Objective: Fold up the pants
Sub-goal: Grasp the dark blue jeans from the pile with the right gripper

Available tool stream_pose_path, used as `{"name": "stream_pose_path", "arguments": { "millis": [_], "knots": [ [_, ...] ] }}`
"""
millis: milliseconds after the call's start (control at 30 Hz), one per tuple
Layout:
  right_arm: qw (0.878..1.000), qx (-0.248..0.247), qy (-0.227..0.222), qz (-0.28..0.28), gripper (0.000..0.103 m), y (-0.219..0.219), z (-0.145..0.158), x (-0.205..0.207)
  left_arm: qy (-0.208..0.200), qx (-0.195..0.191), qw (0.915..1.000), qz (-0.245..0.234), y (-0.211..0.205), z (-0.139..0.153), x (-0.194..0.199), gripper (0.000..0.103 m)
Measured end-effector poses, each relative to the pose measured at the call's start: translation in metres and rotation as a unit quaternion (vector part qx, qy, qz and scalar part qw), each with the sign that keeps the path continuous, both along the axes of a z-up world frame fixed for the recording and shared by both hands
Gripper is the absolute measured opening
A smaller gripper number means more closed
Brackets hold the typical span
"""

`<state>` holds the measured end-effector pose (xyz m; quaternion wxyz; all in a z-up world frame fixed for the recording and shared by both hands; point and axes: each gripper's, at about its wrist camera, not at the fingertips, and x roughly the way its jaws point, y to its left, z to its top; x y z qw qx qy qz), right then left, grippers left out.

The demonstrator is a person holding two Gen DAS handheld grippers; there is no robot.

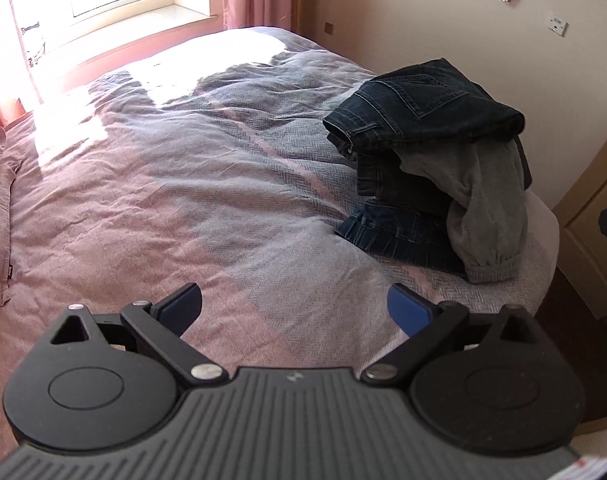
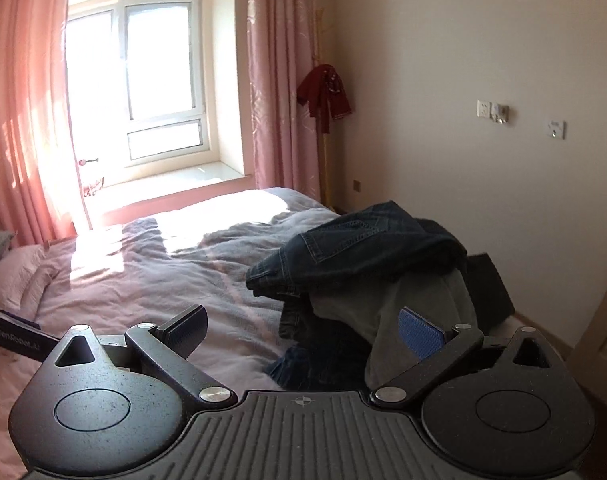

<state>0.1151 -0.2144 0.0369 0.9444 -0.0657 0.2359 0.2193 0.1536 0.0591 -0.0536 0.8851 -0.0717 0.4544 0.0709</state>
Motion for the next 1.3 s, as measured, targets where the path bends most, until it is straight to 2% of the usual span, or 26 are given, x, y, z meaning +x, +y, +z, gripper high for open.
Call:
{"name": "stream_pose_path", "arguments": {
  "millis": [100,333,567,700,833,967,1000,1067,1100,1133,1233,1267,1300],
  "knots": [
    [0.999,-0.039,-0.020,0.022,0.097,-0.004,-0.016,0.039,0.002,0.000,0.9998,0.017,-0.006,-0.008,0.033,0.098],
    [0.992,-0.093,-0.043,0.068,0.088,-0.024,-0.054,0.134,0.000,-0.002,0.9991,0.042,-0.025,-0.021,0.108,0.098],
    [0.983,-0.142,-0.069,0.092,0.085,-0.032,-0.086,0.211,-0.002,0.002,0.9996,0.029,-0.051,-0.040,0.193,0.098],
    [0.972,-0.195,-0.082,0.099,0.084,-0.035,-0.109,0.254,0.001,0.005,0.9998,0.020,-0.062,-0.049,0.235,0.098],
    [0.953,-0.260,-0.094,0.124,0.082,-0.034,-0.135,0.290,0.001,0.011,0.9999,0.011,-0.067,-0.054,0.261,0.098],
    [0.914,-0.345,-0.127,0.171,0.079,-0.026,-0.167,0.307,0.006,0.020,0.9997,0.014,-0.064,-0.060,0.274,0.098],
    [0.906,-0.360,-0.132,0.179,0.075,-0.024,-0.174,0.312,0.009,0.021,0.9996,0.016,-0.062,-0.062,0.274,0.098],
    [0.896,-0.376,-0.124,0.200,0.046,-0.023,-0.185,0.321,0.013,0.023,0.9994,0.022,-0.058,-0.063,0.274,0.098],
    [0.898,-0.375,-0.117,0.201,0.015,-0.023,-0.186,0.325,0.015,0.024,0.9993,0.025,-0.055,-0.063,0.273,0.098],
    [0.908,-0.355,-0.099,0.197,0.010,-0.024,-0.183,0.330,0.015,0.024,0.9992,0.027,-0.053,-0.063,0.271,0.098],
    [0.945,-0.275,-0.060,0.169,0.005,-0.033,-0.163,0.334,0.013,0.025,0.9990,0.036,-0.045,-0.060,0.261,0.098],
    [0.961,-0.229,-0.034,0.153,0.005,-0.032,-0.149,0.335,0.012,0.023,0.9988,0.040,-0.042,-0.059,0.257,0.098],
    [0.970,-0.194,-0.020,0.144,0.004,-0.035,-0.139,0.334,0.011,0.021,0.9987,0.044,-0.039,-0.057,0.252,0.098]
  ]
}}
